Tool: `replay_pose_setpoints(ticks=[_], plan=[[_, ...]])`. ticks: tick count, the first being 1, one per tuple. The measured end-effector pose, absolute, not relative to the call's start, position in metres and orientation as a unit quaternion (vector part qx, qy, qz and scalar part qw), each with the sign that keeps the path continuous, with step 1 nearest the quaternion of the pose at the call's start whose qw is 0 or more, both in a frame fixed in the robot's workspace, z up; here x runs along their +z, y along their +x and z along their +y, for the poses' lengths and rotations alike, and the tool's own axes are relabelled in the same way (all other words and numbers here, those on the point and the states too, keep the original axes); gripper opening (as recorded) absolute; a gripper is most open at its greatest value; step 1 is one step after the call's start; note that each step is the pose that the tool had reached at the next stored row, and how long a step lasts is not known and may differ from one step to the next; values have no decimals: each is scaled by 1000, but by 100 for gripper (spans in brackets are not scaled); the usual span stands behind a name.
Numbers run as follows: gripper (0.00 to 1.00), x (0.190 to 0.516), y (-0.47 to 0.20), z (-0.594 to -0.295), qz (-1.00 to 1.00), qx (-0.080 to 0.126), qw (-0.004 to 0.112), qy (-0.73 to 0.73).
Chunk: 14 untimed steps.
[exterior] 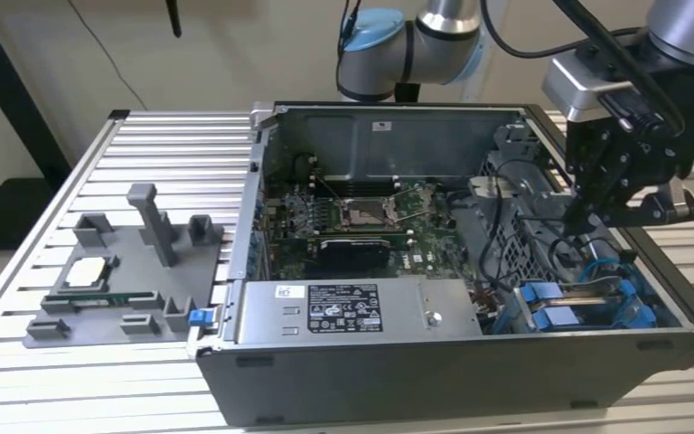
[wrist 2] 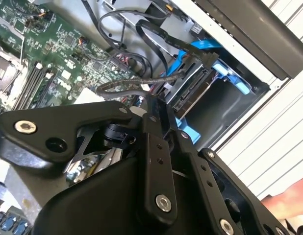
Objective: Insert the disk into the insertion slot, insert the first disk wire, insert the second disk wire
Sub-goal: 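Insert the first disk wire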
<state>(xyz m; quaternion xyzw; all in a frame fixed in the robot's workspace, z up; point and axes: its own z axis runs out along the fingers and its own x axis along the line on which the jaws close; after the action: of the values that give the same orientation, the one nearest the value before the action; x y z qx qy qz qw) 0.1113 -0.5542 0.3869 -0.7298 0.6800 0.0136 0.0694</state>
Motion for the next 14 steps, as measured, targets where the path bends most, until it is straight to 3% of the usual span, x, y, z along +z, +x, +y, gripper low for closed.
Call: replay_pose_setpoints(ticks=[14], plan=[[0,386,116,-556,683,10,65,-727]])
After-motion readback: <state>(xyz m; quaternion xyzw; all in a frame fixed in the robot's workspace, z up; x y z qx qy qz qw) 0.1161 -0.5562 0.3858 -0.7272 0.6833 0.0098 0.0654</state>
